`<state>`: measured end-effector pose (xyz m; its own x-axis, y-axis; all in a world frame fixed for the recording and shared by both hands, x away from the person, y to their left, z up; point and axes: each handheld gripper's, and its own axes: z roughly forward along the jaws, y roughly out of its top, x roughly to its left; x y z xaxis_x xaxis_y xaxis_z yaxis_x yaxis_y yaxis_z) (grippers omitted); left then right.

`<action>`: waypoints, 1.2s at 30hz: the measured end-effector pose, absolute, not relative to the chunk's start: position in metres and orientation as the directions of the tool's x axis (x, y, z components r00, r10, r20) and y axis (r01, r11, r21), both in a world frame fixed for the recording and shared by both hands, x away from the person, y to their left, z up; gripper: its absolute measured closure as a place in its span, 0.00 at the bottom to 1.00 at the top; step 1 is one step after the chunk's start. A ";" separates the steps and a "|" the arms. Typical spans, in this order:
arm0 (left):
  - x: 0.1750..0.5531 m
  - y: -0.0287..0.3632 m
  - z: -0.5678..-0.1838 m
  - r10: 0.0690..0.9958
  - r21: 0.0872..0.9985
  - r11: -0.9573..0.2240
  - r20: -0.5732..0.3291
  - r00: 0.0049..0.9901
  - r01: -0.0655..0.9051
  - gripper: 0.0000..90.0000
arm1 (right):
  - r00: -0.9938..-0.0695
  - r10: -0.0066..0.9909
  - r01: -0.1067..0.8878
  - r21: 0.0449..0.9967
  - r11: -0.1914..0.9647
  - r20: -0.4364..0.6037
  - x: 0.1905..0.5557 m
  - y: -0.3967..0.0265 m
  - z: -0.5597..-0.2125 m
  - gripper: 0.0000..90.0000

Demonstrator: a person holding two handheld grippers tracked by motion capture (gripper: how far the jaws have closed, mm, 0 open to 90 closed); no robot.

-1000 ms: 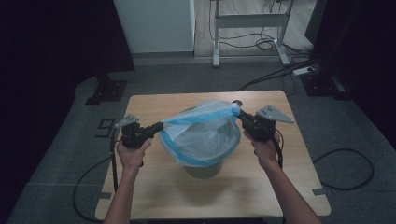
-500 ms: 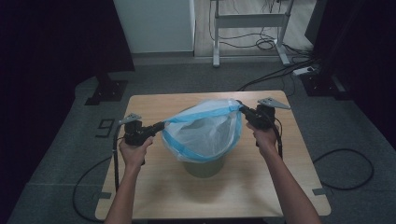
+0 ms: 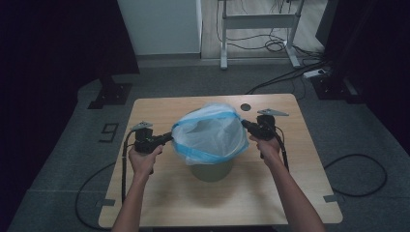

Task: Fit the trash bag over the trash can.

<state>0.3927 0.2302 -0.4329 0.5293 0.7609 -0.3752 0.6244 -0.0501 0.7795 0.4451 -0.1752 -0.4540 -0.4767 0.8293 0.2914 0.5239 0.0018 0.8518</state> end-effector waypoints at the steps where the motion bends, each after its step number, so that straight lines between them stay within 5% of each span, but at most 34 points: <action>1: 0.393 0.229 -0.434 0.760 0.776 -0.051 -0.379 0.529 0.629 0.99 | -0.479 0.828 0.528 0.849 0.007 0.292 0.445 -0.174 -0.455 0.99; 15: 0.388 0.225 -0.440 0.761 0.764 -0.074 -0.372 0.532 0.641 0.99 | -0.486 0.826 0.541 0.841 0.027 0.286 0.431 -0.176 -0.466 0.99; 17: 0.388 0.226 -0.440 0.762 0.766 -0.078 -0.367 0.533 0.638 0.99 | -0.458 0.850 0.494 0.870 0.000 0.261 0.425 -0.182 -0.457 0.83; 24: 0.384 0.228 -0.439 0.759 0.784 -0.078 -0.354 0.547 0.616 0.98 | -0.533 0.805 0.361 0.931 -0.063 0.261 0.381 -0.206 -0.417 0.66; 36: 0.367 0.234 -0.427 0.760 0.813 -0.064 -0.337 0.556 0.579 0.98 | -0.799 0.582 0.240 0.968 0.079 0.151 0.301 -0.161 -0.391 0.44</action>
